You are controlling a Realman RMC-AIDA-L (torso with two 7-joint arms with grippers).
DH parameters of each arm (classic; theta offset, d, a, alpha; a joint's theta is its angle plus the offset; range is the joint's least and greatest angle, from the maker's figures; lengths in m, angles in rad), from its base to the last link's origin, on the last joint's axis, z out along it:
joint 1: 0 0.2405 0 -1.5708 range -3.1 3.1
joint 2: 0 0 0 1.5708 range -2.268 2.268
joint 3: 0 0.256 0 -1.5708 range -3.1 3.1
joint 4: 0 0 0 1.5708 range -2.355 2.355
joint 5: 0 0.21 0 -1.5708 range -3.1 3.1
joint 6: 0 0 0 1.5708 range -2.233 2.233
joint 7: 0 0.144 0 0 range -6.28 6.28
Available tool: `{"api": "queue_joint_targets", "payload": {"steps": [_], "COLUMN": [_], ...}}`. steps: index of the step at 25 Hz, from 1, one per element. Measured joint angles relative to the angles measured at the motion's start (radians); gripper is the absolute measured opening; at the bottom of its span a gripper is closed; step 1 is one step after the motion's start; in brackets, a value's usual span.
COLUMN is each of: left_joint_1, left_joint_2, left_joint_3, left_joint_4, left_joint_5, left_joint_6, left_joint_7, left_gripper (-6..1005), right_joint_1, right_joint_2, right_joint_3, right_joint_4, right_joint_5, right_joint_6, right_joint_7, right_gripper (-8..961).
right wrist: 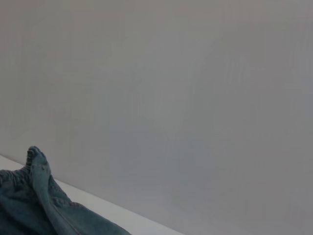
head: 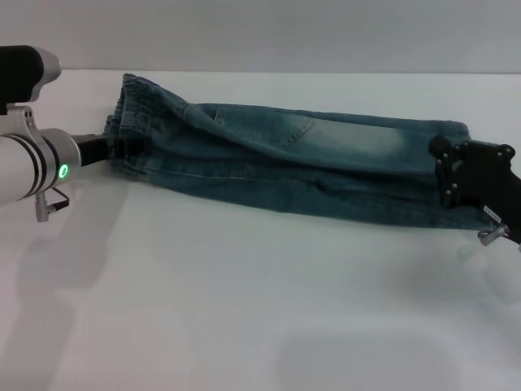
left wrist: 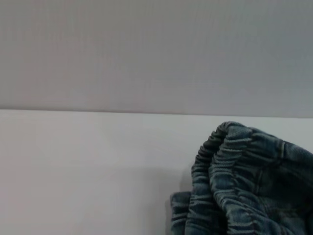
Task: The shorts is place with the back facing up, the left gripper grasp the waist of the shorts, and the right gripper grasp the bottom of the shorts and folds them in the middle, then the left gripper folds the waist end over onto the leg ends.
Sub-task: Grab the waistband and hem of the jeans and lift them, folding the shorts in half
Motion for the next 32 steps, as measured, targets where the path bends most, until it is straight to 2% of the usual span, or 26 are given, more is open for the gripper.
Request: {"api": "queue_joint_targets", "payload": {"steps": [19, 32], "left_joint_1": [-0.023, 0.0], "left_joint_2": [0.0, -0.003], "left_joint_3": [-0.002, 0.005], "left_joint_4": [0.026, 0.017], "left_joint_5": [-0.004, -0.007], "left_joint_6": [-0.054, -0.051], "left_joint_7": [-0.004, -0.002], "left_gripper": [677, 656], "right_joint_1": [-0.009, -0.015], "right_joint_2": [-0.001, 0.001], "right_joint_3": [0.0, 0.0], "right_joint_4": [0.0, 0.0], "right_joint_5": [0.002, 0.004], "right_joint_6": [0.009, 0.022], "right_joint_7": [0.004, 0.006], "right_gripper": [-1, -2]}}
